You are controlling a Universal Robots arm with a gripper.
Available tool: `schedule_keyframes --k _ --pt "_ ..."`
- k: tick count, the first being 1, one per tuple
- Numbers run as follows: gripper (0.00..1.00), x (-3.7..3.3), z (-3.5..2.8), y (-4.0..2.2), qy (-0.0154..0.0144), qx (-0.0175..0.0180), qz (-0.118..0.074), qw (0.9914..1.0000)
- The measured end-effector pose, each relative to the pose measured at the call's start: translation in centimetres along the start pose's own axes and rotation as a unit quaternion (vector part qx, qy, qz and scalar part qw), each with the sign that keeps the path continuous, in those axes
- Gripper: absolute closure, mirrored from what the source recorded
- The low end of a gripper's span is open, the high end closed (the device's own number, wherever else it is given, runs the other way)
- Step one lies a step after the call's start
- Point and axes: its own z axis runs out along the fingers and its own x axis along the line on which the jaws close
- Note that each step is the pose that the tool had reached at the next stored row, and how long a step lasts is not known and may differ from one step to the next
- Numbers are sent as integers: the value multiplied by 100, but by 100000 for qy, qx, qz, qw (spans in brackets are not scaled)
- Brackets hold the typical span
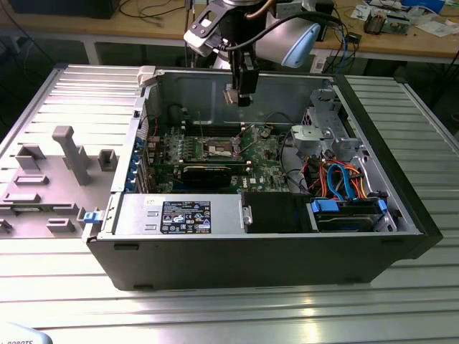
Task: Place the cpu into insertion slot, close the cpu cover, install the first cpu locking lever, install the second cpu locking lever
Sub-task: 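Place the cpu into insertion slot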
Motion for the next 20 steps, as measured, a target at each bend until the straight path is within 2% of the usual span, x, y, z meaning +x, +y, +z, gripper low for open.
schedule_keyframes --k 2,10,13,16,20 --pt "46 0 1 -1 -86 -16 942 99996" --pt "46 1 6 -2 -131 -38 1571 99988" --pt "46 1 27 -7 -367 -80 4090 99916" --pt "46 3 41 -38 -425 -91 4744 99886" --pt "46 5 54 -43 -448 -9 4939 99877"
